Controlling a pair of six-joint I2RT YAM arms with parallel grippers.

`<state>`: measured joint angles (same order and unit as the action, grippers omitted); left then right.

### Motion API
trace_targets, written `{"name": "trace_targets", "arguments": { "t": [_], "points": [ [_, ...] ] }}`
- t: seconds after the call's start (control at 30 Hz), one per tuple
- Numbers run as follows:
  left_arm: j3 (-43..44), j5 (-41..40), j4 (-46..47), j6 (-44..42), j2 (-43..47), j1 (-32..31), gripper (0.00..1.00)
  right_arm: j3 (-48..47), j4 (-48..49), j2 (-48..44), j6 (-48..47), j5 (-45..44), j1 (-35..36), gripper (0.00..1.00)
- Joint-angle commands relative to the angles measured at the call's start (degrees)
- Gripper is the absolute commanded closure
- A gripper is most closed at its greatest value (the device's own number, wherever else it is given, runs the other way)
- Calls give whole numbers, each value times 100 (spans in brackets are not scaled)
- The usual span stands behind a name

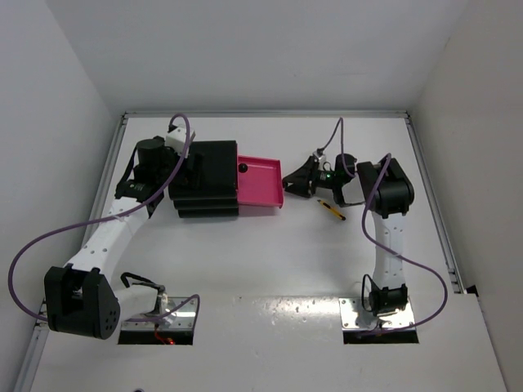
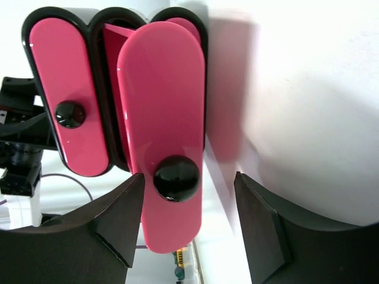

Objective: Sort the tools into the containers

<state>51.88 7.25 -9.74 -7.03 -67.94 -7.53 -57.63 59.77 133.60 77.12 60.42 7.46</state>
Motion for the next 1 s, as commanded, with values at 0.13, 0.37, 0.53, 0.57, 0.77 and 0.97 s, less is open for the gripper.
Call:
{"name": "trace_targets", "arguments": {
  "t": [0.13,0.37,0.53,0.57,0.77,0.97],
  "points": [
    [-196,-83,-459,-88,-132,-56,4,-12,-947,-887,-1137,-40,-394,37],
    [-196,-30,-459,-88,-79,-56,4,-1317,-5996,-1968,-5314,-152,-851,40],
    [-196,-232,-459,-27,96,-56,0,-1673,-8172,-2715,-8094,-1838,-1115,46],
    [-143,-302,-459,-27,97,-56,0,-1673,-8409,-2873,-8290,-2355,-1203,50],
    [-29,-355,-512,26,97,-108,0,-2121,-9375,-2883,-9354,-2966,-1423,62],
    [-29,-355,-617,26,202,-108,0,-1709,-9992,-2936,-10533,-3124,-1300,62]
  ]
}}
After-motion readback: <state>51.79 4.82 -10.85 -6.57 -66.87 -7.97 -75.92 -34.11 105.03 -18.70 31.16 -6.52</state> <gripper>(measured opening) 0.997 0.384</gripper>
